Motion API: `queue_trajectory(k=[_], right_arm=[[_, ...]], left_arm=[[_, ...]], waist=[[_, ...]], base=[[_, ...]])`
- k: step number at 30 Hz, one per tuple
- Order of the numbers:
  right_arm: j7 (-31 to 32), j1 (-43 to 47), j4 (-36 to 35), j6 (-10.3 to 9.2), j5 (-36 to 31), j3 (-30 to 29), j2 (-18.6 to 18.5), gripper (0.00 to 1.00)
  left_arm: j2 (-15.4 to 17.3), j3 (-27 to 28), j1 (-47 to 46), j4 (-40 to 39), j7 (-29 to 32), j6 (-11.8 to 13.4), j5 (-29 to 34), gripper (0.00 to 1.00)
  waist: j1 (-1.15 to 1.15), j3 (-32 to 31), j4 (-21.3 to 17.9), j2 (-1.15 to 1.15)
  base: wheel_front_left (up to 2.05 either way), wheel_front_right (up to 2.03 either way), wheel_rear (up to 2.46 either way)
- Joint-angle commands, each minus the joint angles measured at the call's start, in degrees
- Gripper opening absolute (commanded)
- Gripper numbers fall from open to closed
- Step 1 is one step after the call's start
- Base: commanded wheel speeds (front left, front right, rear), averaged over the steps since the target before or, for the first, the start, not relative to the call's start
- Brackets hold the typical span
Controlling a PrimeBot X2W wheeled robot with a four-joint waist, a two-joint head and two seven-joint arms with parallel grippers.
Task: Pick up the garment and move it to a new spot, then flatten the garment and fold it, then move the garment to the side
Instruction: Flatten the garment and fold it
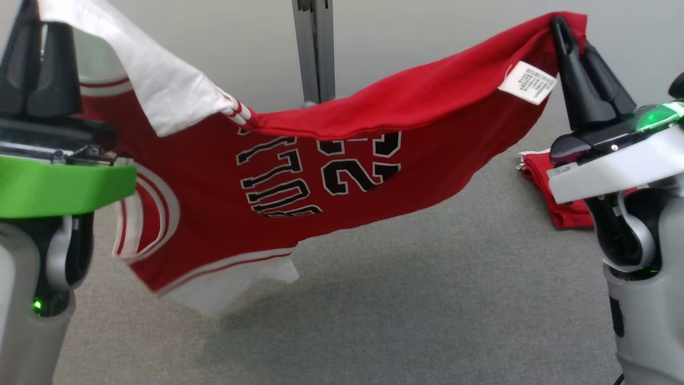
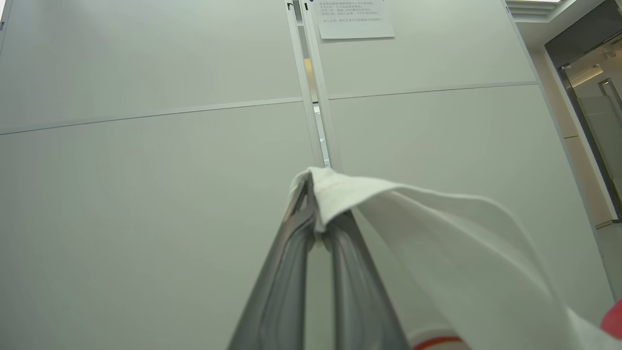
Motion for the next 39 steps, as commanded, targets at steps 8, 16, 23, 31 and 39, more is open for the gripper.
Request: queue_trajectory(k=[8, 16, 23, 31, 39], right_arm=[[8.76, 0.45, -14.63, -0.07, -1.22, -3.71, -0.41, 0.00], [12.45, -2.15, -9.82, -0.07, -1.09, -3.36, -0.71, 0.00], [8.56, -18.69, 5.76, -0.08, -5.03, -1.33, -1.58, 0.00], [-1.38, -41.69, 27.52, -0.08, -15.62, 2.41, -0.27, 0.00], [-13.62, -52.17, 48.99, -0.08, -24.52, 0.45, 2.08, 0.00]], left_arm=[[3.37, 0.12, -8.11, -4.51, 7.08, -0.95, 0.94, 0.00], [2.50, -0.93, -12.57, 3.02, 10.01, -2.43, -1.77, 0.00], [1.66, -2.38, -25.54, 15.14, 9.43, -5.27, 0.30, 0.00], [-2.79, -4.91, -45.02, 33.44, 0.10, -6.98, 6.35, 0.00], [-10.08, -6.56, -50.62, 49.58, -12.51, -7.01, 7.08, 0.00]], waist=[[0.00, 0.54, -1.05, 0.00], [0.00, 6.82, -1.40, 0.00], [0.00, 18.30, -2.03, 0.00], [0.00, 28.37, -0.65, 0.00], [0.00, 35.28, 2.71, 0.00]], base=[[0.00, 0.00, 0.00], [0.00, 0.00, 0.00], [0.00, 0.00, 0.00], [0.00, 0.00, 0.00], [0.00, 0.00, 0.00]])
